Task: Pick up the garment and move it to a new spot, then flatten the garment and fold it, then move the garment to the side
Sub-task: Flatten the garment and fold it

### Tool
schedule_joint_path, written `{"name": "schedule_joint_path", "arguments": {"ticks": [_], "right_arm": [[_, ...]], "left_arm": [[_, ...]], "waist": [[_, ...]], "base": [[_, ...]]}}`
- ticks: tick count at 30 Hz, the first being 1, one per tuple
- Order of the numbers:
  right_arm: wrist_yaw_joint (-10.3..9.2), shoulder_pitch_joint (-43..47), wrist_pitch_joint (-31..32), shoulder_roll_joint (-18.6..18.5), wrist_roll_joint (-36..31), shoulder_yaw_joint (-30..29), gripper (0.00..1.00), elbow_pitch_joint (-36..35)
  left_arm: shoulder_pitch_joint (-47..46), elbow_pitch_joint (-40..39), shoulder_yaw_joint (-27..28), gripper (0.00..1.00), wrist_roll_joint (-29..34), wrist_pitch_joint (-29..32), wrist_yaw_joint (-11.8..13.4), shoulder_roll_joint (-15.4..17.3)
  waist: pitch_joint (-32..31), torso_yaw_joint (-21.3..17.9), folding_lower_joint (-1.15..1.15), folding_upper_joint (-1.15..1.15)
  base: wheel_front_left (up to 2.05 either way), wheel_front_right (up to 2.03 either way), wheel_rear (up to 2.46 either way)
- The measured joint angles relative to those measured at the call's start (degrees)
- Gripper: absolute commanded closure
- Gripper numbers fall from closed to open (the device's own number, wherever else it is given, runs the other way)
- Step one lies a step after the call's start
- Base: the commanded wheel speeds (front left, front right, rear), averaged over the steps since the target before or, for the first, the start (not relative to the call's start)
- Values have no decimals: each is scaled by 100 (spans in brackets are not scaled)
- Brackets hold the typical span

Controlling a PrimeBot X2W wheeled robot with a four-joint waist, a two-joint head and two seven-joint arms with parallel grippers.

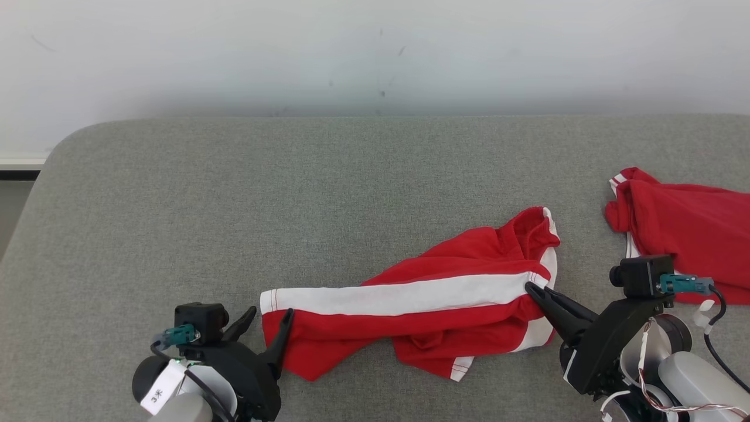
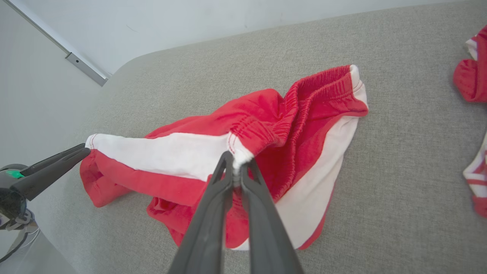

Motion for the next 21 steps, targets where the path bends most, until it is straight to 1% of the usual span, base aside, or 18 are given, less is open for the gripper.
{"name": "schedule_joint_path", "arguments": {"ticks": [3,10,11,12,13,14,16,17,18,21], "right_arm": [[1,0,-1,1,-29,2,100,15],[19,-34,0,3,-41,12,100,46],[21,-62,-1,3,-41,12,100,57],[26,-66,-1,3,-41,11,100,64],[27,-66,-1,3,-41,12,100,73],[43,-66,-1,3,-41,11,100,89],[65,-68,-1,2,-41,11,100,115],[66,-68,-1,2,-41,11,100,126],[67,-69,-2,2,-42,10,100,132],[67,-72,-2,2,-41,11,100,142]], "left_arm": [[-32,1,-9,0,8,93,45,19],[-134,-3,-52,0,7,252,43,-8],[-134,-10,-65,24,7,296,43,-25],[-134,-12,-65,50,4,299,43,-37],[-134,-14,-68,66,3,327,43,-48],[-134,-14,-82,72,3,353,43,-52],[-134,-19,-91,93,3,357,44,-52],[-134,-21,-92,95,3,375,44,-51],[-134,-30,-88,100,3,374,44,-49],[-136,-48,-74,100,3,374,48,-49]], "waist": [[-1,1,0,0],[1,10,0,0],[3,9,0,0],[4,9,0,0],[5,10,0,0],[7,11,0,0],[9,12,0,0],[9,12,0,0],[10,13,0,0],[9,16,0,0]], "base": [[0,0,0],[0,0,0],[0,0,0],[0,0,0],[0,0,0],[0,0,0],[0,0,0],[0,0,0],[0,0,0],[0,0,0]]}}
